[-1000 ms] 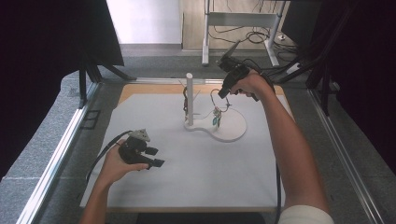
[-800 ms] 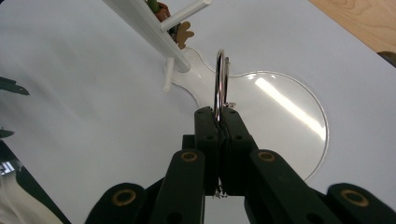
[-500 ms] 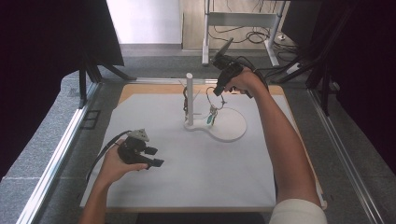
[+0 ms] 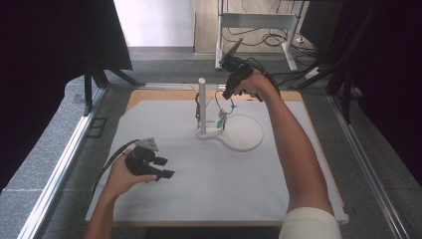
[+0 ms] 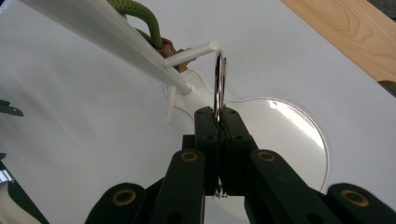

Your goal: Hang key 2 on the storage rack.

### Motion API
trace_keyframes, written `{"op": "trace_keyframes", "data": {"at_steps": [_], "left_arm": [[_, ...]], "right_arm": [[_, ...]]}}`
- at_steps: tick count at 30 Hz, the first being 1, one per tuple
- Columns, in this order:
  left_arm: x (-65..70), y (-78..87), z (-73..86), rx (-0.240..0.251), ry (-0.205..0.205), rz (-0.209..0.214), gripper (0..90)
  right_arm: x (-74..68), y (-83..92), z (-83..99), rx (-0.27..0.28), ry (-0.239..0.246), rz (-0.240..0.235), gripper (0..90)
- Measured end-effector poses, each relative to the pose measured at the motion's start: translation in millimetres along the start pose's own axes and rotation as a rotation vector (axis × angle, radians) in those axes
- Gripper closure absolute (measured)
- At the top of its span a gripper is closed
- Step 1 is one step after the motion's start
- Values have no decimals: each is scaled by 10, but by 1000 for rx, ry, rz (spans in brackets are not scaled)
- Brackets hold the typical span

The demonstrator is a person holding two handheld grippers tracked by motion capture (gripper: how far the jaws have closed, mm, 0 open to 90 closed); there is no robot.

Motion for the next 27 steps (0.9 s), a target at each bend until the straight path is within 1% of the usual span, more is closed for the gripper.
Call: {"op": "trace_keyframes", "data": {"at_steps": [4,8,10,11,17,18,20,23,27], "left_arm": [[-3,15,8,5,5,0,403],[-18,19,20,8,11,-3,403],[-25,27,24,4,6,-2,403],[-30,31,26,13,13,-3,403],[-30,36,29,15,16,-3,403],[-29,38,29,14,16,-2,403],[-27,48,33,11,12,-4,403],[-23,60,34,12,13,-5,403],[-20,66,33,16,12,-3,403]], "right_arm": [[19,-59,-50,-6,14,11,875],[23,-115,-108,-4,8,7,874],[24,-129,-115,-7,12,6,874],[5,-154,-127,-7,18,2,874],[-116,-166,-135,5,40,-12,874],[-123,-166,-126,-3,51,-10,873],[-153,-181,-119,3,49,-15,873],[-177,-214,-85,4,60,-33,873],[-196,-261,-29,-7,53,-44,870]]}}
Point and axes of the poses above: each handheld gripper's, and its own axes: y roughly backward along the jaws, z roughly out of its underside, x roughly to its right, the point moved 5 cm from there along -y, roughly forward along the jaws, and after that the axes turned 10 degrees about z, right-handed, at the moved point
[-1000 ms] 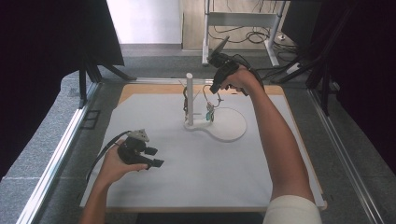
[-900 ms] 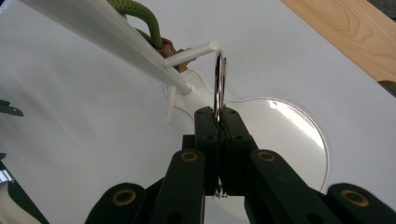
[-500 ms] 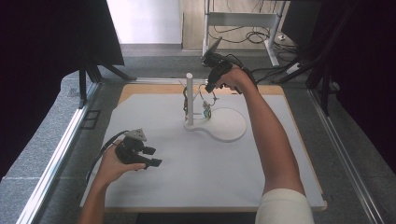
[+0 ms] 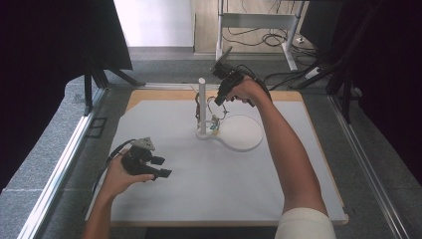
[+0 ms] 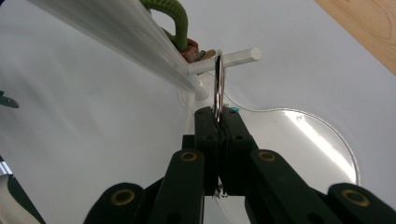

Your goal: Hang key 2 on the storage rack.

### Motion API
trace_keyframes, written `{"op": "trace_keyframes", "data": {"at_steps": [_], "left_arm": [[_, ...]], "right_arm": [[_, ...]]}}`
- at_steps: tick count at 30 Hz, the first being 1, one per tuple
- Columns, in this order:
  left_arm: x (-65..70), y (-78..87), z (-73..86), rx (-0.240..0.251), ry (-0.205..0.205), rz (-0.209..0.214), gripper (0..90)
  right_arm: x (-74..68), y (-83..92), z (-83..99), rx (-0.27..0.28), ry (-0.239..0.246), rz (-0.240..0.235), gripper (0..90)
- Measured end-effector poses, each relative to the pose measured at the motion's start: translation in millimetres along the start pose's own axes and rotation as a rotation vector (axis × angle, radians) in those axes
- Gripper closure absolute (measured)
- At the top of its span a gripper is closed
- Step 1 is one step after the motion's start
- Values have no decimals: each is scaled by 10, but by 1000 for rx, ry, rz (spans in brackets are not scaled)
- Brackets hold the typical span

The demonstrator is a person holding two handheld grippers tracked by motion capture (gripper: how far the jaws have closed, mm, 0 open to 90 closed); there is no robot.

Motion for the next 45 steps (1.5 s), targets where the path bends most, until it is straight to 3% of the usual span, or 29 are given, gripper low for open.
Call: {"op": "trace_keyframes", "data": {"at_steps": [11,23,32,40,45], "left_arm": [[-6,0,8,-7,1,-15,403],[6,-2,17,-13,-1,-15,403],[13,8,26,-11,0,-18,403],[20,44,29,-3,5,-22,403],[19,33,36,-11,4,-25,403]], "right_arm": [[-42,-100,64,15,3,-41,853],[-28,62,205,77,-19,-58,754],[-36,222,549,147,-20,-53,683],[-141,355,1025,258,-14,-58,619],[-152,344,1321,309,-33,-54,587]]}}
Point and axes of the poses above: each handheld gripper's, and its own axes: y roughly backward along the jaws, z roughly out of its underside, x roughly to its right, the point moved 5 cm from there along -y, roughly forward along the jaws, and after that the axes turned 10 degrees about z, right-handed, at the moved point
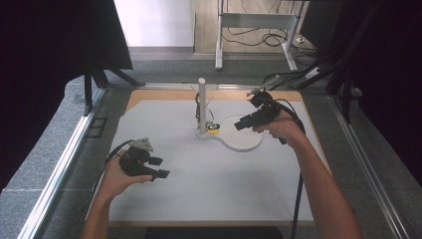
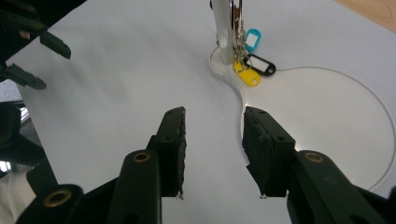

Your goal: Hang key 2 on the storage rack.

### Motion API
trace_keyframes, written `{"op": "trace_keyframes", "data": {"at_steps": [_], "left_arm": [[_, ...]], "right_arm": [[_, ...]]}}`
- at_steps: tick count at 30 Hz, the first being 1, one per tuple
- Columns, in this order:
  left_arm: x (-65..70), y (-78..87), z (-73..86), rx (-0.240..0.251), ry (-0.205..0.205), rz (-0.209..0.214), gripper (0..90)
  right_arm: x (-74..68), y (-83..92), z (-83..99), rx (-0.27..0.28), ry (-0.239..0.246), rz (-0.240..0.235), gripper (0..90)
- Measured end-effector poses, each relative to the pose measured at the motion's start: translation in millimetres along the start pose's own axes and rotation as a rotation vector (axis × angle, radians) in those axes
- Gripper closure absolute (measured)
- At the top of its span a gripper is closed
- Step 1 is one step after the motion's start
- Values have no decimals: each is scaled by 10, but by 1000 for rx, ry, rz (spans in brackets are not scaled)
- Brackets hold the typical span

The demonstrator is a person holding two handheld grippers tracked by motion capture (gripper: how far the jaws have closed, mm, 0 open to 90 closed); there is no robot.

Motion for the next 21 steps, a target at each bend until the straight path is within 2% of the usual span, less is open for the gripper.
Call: {"op": "trace_keyframes", "data": {"at_steps": [6,14,17,21], "left_arm": [[18,-11,15,-4,3,-2,402],[22,-45,16,-11,1,0,401],[20,-59,17,-14,1,-1,401],[16,-55,19,-22,-6,-1,401]], "right_arm": [[19,-14,390,7,0,14,560],[126,-86,941,32,-71,2,548],[164,-102,1032,33,-92,14,541],[152,-47,1030,71,-81,22,498]]}}
Point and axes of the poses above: each handheld gripper's, and its own axes: y roughly backward along the jaws, z roughly out of its underside, x roughly to its right, the point moved 5 cm from there along -y, roughly forward along the jaws, and after that the axes turned 10 degrees about z, right-handed, at the moved point
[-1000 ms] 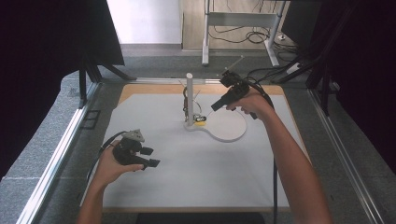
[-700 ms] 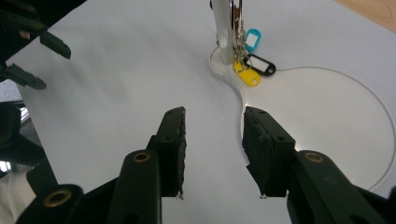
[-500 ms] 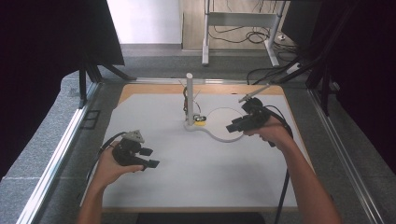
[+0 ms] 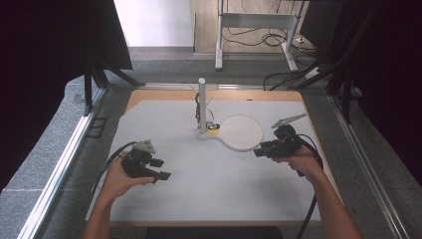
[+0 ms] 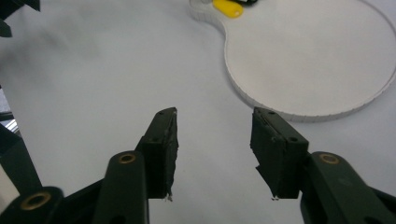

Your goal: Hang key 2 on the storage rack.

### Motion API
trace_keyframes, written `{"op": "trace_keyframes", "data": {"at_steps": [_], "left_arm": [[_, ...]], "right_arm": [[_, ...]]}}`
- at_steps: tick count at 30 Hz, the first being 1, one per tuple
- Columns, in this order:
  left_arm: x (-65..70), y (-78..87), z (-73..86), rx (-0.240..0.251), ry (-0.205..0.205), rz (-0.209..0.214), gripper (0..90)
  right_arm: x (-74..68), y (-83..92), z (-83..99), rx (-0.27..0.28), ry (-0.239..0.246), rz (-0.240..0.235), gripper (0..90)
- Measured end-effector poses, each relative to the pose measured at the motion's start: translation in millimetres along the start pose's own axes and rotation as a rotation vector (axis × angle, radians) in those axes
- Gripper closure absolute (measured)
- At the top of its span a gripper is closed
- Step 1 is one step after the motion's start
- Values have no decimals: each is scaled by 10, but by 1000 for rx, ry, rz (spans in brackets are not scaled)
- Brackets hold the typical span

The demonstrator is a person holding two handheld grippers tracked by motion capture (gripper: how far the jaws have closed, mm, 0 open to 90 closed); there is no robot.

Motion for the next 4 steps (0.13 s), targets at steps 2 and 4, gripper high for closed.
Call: {"op": "trace_keyframes", "data": {"at_steps": [2,4], "left_arm": [[1,4,-3,4,0,2,400],[-1,6,-3,5,0,2,400]], "right_arm": [[-17,36,10,31,11,16,467],[-10,45,49,47,13,44,445]]}}
Point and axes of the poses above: each handheld gripper's, and its own axes: y roughly backward along the jaws, z roughly out of its underside, x roughly to its right, the point moved 5 cm from there along -y, roughly forward along the jaws, and after that the axes turned 10 degrees about z, right-handed, at the moved point
